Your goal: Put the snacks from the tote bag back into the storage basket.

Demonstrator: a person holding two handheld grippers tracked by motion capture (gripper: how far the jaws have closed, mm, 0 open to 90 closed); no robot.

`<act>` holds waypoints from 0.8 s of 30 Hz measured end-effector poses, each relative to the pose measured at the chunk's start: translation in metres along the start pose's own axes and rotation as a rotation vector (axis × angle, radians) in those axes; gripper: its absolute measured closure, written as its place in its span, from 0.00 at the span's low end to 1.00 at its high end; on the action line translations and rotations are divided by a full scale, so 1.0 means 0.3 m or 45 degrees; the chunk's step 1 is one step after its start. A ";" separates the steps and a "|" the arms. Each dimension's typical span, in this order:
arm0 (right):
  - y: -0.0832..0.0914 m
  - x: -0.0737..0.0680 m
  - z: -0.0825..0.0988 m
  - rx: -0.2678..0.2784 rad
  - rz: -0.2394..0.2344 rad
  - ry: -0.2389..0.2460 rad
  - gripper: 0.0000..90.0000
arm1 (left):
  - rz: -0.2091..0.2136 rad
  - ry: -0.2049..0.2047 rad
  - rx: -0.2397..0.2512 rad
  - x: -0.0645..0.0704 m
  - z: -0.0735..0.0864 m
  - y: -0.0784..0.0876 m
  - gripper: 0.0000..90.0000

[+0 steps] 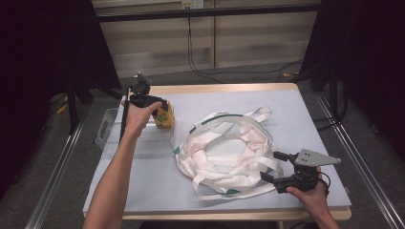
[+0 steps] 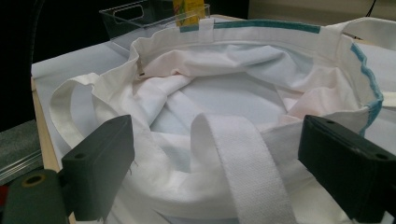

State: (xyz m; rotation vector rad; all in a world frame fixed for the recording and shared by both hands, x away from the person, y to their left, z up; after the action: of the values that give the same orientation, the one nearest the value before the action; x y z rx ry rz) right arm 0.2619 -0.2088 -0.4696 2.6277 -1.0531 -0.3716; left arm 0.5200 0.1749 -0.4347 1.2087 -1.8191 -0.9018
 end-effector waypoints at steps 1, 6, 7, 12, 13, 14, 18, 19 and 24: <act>-0.002 -0.001 -0.001 -0.001 0.001 0.002 0.12 | 0.024 0.013 0.023 -0.004 0.001 0.009 0.07; -0.005 -0.005 -0.004 -0.002 0.002 0.007 0.12 | 0.054 -0.094 0.059 -0.029 0.025 0.048 0.05; -0.003 -0.004 -0.006 0.001 0.007 0.002 0.12 | 0.056 -0.113 0.080 -0.035 0.029 0.056 0.05; 0.003 0.008 -0.008 0.015 0.017 -0.001 0.12 | 0.097 -0.160 0.158 -0.066 0.059 0.090 0.05; 0.003 0.008 -0.008 0.012 0.016 -0.002 0.12 | 0.078 -0.200 0.182 -0.069 0.065 0.100 0.05; 0.003 0.009 -0.009 0.013 0.018 -0.004 0.12 | 0.065 -0.204 0.211 -0.070 0.070 0.109 0.05; 0.002 0.007 -0.012 0.018 0.020 -0.008 0.12 | 0.069 -0.282 0.233 -0.073 0.105 0.131 0.05; 0.001 0.007 -0.012 0.017 0.020 -0.008 0.12 | 0.051 -0.315 0.251 -0.075 0.112 0.141 0.05; -0.001 0.000 -0.014 0.014 0.017 0.001 0.12 | 0.186 -0.310 0.374 -0.058 0.142 0.185 0.06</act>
State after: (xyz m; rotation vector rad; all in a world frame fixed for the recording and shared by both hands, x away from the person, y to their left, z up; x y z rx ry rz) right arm 0.2635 -0.2080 -0.4659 2.6287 -1.0744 -0.3631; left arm 0.4649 0.2144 -0.4101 1.1607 -2.2666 -0.7417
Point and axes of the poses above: each handheld gripper's, and its own axes: y roughly backward along the jaws, z roughly out of its underside, x roughly to its right, the point moved 7 cm from there along -y, roughly forward along the jaws
